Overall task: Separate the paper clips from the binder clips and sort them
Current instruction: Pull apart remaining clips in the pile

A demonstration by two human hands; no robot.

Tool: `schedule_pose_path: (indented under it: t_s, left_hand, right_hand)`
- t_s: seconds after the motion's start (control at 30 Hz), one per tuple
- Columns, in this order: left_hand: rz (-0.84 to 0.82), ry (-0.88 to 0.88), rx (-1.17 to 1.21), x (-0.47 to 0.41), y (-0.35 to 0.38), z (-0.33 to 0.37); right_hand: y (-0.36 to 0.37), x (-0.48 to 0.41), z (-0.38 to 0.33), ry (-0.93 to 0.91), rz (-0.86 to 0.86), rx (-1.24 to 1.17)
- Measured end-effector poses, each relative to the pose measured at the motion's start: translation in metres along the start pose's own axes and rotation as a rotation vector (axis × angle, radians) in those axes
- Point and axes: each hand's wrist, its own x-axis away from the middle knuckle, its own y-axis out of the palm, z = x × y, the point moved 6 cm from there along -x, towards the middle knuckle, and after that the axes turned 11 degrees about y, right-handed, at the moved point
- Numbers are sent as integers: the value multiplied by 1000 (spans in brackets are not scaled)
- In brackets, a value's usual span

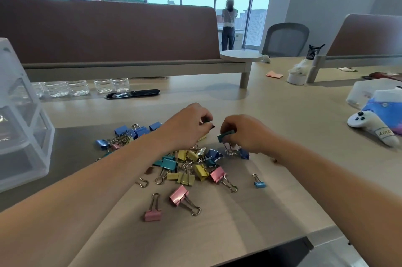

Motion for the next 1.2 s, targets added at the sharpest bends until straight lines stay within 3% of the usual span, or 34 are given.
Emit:
schedule_pose_path:
  t_s: [0.53,1.2]
  left_hand:
    - [-236,-122,-68,24,7,-8]
    - [-311,-145,-147,33,11,-4]
  right_hand:
    - [0,19,-14,27,-69,-4]
    - [23,14,-27,-48,-242,182]
